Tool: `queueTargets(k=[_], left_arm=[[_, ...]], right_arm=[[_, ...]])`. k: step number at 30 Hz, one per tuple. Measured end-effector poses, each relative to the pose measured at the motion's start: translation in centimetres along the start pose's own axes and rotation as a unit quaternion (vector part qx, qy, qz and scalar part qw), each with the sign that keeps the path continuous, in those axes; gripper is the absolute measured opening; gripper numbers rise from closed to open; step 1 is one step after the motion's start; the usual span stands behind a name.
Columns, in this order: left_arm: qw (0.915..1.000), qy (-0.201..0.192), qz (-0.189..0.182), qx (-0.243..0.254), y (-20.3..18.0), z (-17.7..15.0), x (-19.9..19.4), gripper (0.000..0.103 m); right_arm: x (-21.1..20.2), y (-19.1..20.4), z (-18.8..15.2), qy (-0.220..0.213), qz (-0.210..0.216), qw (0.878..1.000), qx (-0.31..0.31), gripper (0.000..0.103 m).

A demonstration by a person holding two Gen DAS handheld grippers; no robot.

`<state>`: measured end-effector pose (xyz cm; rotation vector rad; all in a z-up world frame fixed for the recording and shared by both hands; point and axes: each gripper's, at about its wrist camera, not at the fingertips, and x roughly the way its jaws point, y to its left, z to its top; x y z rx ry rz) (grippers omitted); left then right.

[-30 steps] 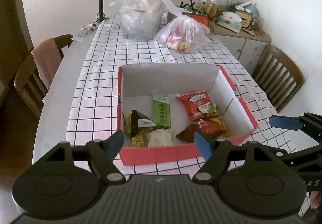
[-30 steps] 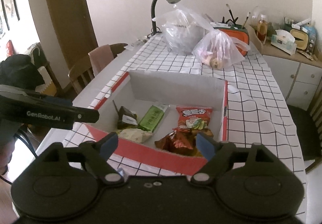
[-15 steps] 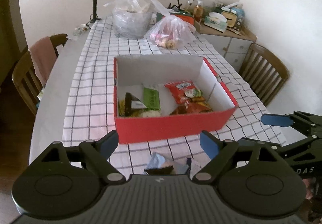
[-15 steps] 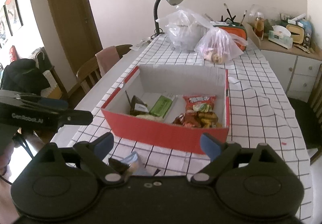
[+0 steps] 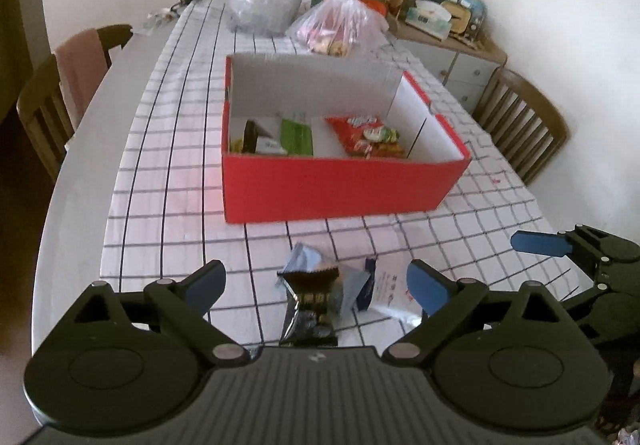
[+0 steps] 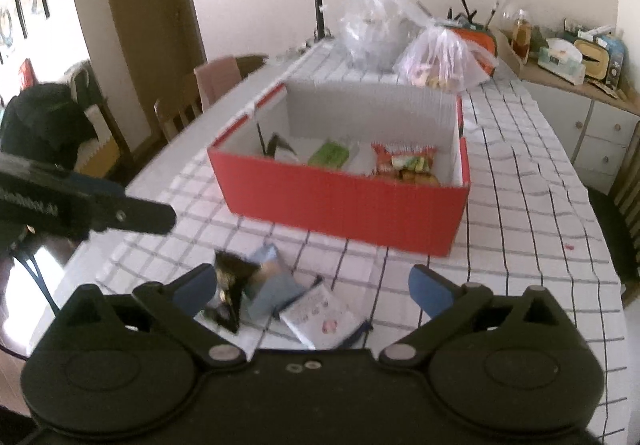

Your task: Organize snacks

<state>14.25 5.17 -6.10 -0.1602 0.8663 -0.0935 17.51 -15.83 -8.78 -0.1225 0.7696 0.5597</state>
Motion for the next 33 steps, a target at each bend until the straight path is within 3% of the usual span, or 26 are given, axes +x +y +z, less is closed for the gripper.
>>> queueTargets(k=[15,33], left_arm=[[0.9977,0.061,0.018,0.021,0.0,-2.4,5.3,0.098],[0.994,0.096,0.051,0.018,1.0,-2.2,10.3,0.098]], right_arm=[[4.4,-0.4,-3.3,0.074,-0.005,0.997,-0.02,0.103],[9.6,-1.3,-3.4,0.126,-0.009,0.988,-0.086,0.097]])
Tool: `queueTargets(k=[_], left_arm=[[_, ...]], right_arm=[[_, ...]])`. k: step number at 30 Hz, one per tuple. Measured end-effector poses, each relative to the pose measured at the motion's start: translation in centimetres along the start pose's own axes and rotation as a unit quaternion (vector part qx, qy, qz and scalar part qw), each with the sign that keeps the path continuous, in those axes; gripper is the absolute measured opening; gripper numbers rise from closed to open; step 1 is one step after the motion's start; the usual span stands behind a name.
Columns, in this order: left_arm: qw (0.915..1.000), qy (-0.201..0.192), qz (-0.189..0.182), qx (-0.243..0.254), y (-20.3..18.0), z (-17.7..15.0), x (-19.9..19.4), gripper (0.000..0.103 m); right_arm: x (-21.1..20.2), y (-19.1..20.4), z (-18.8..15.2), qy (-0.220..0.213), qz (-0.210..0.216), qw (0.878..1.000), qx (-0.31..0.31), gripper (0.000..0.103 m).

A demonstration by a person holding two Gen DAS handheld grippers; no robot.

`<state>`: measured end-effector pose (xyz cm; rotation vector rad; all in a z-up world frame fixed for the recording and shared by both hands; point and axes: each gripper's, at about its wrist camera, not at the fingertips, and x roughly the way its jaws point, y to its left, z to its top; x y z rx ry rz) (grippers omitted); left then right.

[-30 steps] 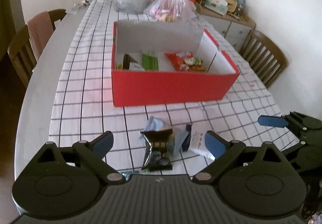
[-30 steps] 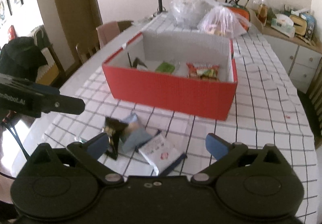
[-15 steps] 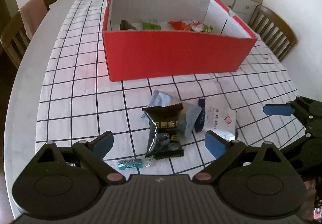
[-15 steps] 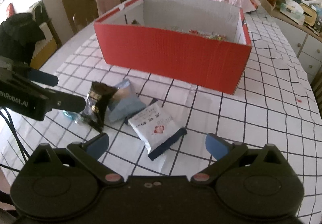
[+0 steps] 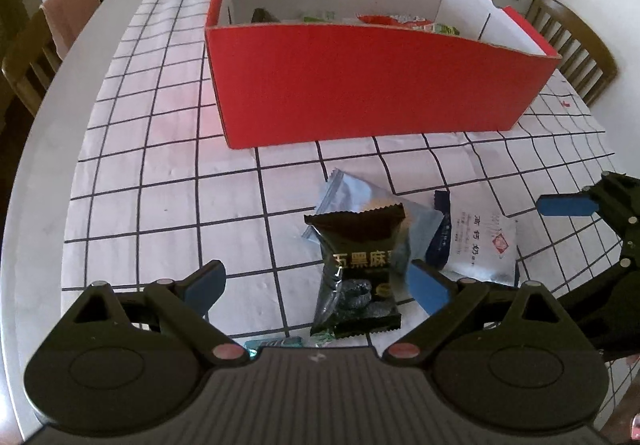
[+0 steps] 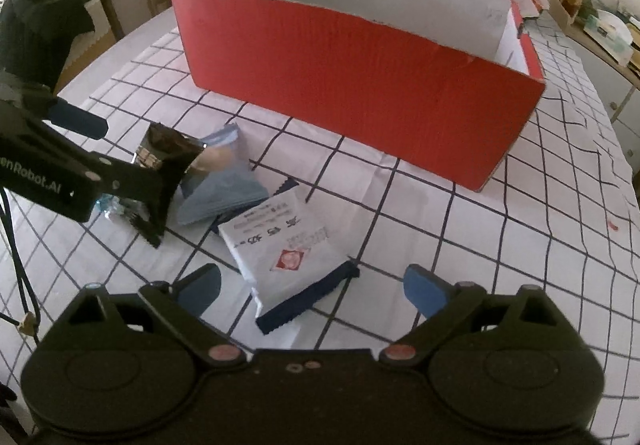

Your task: Organize snacks

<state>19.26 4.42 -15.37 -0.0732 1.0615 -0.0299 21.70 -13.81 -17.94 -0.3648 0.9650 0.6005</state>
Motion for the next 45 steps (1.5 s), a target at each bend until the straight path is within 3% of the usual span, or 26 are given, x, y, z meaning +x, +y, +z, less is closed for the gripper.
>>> queueTargets(k=[5,13,18,28,45], left_arm=[[1.0,0.009,-0.002,0.001,0.0,0.2,0.6,0.098],[0.9999,0.017,-0.002,0.002,-0.3,0.3,1.3,0.096],[0.9998,0.021,-0.006,0.003,-0.7,0.3,1.3,0.081],[0.9991,0.033,-0.025,-0.007,-1.2,0.3,0.8,0.038],[0.9982,0.027,-0.036,-0.039,-0.5,0.0,-0.6,0.031]], right_arm=[[0.7,0.0,0.4,0.006,0.004,1.0,-0.012,0.094],[1.3,0.3,0.7,0.013,0.011,1.0,-0.018,0.079],[1.3,0.4,0.8,0.01,0.016,1.0,-0.016,0.072],[0.8,0.6,0.4,0.004,0.012,1.0,-0.005,0.061],[-0.9,0.2,-0.1,-0.021,0.001,0.997,0.076,0.058]])
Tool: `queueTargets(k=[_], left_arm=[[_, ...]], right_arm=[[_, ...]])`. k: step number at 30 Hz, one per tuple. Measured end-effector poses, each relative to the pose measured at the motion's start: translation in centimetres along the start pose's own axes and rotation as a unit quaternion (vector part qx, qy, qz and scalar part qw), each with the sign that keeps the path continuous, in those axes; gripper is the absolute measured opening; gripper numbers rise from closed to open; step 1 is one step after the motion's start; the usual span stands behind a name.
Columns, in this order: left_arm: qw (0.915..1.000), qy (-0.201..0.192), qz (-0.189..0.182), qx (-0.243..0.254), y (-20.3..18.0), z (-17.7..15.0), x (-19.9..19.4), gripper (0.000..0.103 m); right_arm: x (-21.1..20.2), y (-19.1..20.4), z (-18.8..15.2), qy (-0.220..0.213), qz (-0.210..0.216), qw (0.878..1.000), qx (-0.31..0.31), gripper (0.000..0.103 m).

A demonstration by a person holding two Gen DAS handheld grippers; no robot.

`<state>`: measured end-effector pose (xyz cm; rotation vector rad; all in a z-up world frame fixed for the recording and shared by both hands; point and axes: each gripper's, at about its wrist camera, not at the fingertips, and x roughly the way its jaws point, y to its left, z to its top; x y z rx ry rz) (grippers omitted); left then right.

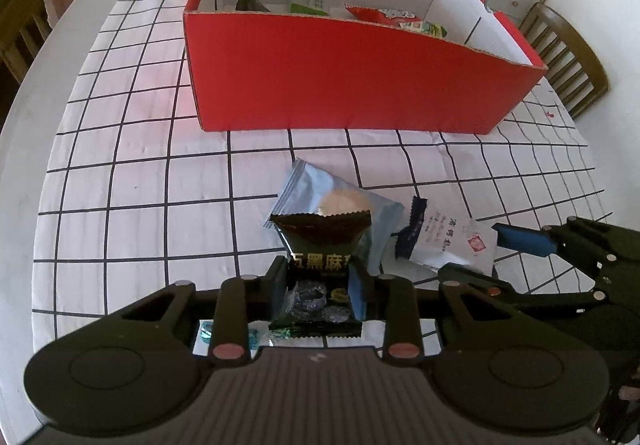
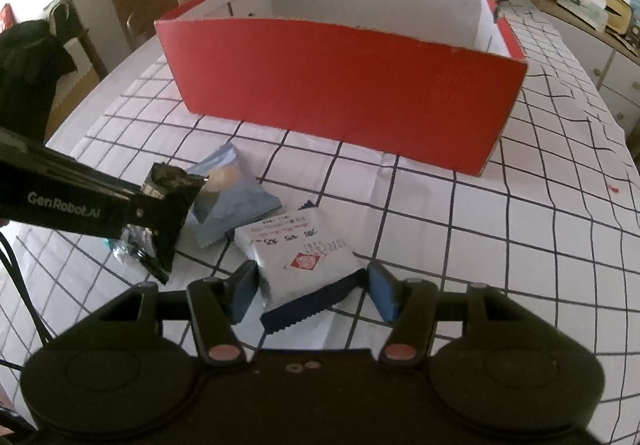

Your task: Organize snacks

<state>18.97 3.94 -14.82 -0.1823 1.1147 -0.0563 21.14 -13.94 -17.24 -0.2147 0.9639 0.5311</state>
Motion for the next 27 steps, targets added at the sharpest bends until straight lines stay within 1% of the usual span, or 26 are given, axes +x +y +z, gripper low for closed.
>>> queueTargets(k=[8,16,21,27], left_arm=[[0.9999,-0.004,-0.008,-0.007,0.3,-0.1,-0.7,0.027],[0.9995,-0.014,-0.025,-0.016,0.5,0.1,-2.0,0.026],[0.9988,-0.028,-0.031,-0.024,0.6,0.5,-3.5,0.026],[0.9977,-0.055,-0.03,-0.024,0.3,1.7,-5.9,0.026]], right_arm=[[-1.4,-0.2,-0.3,-0.014,-0.004,1.0,0.027,0.057],[-3.4,-0.2,-0.1,-0.035,-0.003,0.998,0.049,0.057],[-5.2,-0.2,0.4,-0.057,-0.001,0.996,0.064,0.057],[-7.6,-0.5,1.4,-0.088,-0.003,0.993,0.077,0.057]])
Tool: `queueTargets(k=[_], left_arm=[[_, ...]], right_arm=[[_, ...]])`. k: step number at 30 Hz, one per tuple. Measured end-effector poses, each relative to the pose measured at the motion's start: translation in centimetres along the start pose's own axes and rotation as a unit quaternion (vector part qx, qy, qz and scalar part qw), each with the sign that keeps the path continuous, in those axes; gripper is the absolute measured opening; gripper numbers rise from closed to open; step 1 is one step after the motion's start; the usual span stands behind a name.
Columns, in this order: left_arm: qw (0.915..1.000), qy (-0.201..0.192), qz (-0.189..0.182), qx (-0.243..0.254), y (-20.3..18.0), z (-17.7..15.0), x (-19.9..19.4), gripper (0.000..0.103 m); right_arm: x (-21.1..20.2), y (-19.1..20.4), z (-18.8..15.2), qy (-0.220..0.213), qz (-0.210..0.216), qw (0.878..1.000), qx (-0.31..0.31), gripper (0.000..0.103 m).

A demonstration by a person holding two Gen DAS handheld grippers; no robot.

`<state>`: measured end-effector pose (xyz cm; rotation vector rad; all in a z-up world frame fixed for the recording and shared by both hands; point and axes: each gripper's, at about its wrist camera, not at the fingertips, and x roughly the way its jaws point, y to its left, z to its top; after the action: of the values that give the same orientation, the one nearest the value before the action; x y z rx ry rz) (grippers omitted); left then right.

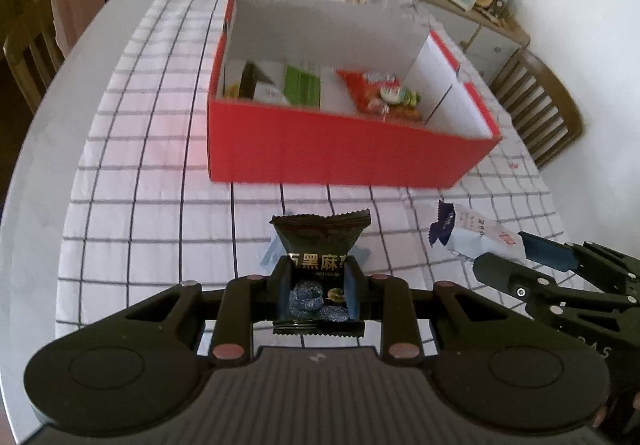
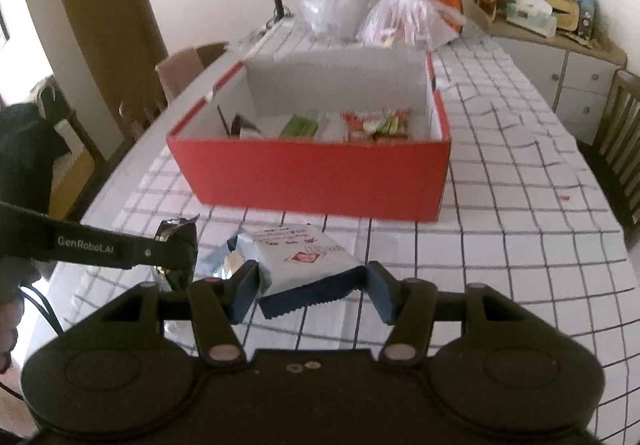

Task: Organize snacks
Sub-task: 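Carry both packs over the red box and open both tools to drop them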

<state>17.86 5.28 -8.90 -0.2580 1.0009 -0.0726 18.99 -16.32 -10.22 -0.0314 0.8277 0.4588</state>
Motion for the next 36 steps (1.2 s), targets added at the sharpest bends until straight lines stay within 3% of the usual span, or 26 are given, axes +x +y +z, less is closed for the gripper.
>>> queueTargets(k=[10,21,27,34,35,36], left_arm=[[0.9978,-0.063,0.003,0.017,-1.4,4.0,-3.0,0.026],[0.9938,-0.098,0.036,0.04,-2.3,8.3,-2.5,0.026],[0.9929,-0.096,0.054,0.045,-2.4,10.6,-1.0,0.026],[0.9946,-0.064,0.067,0.047,-2.1,12.8,2.2,0.026],[0.9948,-0.059,0.067,0.048,-2.1,13.0,2.7,0.026],[0.9953,-0.053,0.067,0.047,-2.0,13.2,3.2,0.026]], right_arm=[[-1.9,0.0,3.9,-0.052,-0.012,0.999,-0.008,0.057],[-0.7,-0.4,7.8,-0.078,-0.043,0.996,-0.026,0.055],[1.3,-1.0,9.3,-0.071,-0.054,0.996,-0.029,0.053],[5.2,-2.1,10.6,-0.046,-0.072,0.996,-0.026,0.049],[5.6,-2.3,10.7,-0.044,-0.074,0.996,-0.026,0.045],[6.0,-2.5,10.9,-0.042,-0.078,0.996,-0.026,0.033]])
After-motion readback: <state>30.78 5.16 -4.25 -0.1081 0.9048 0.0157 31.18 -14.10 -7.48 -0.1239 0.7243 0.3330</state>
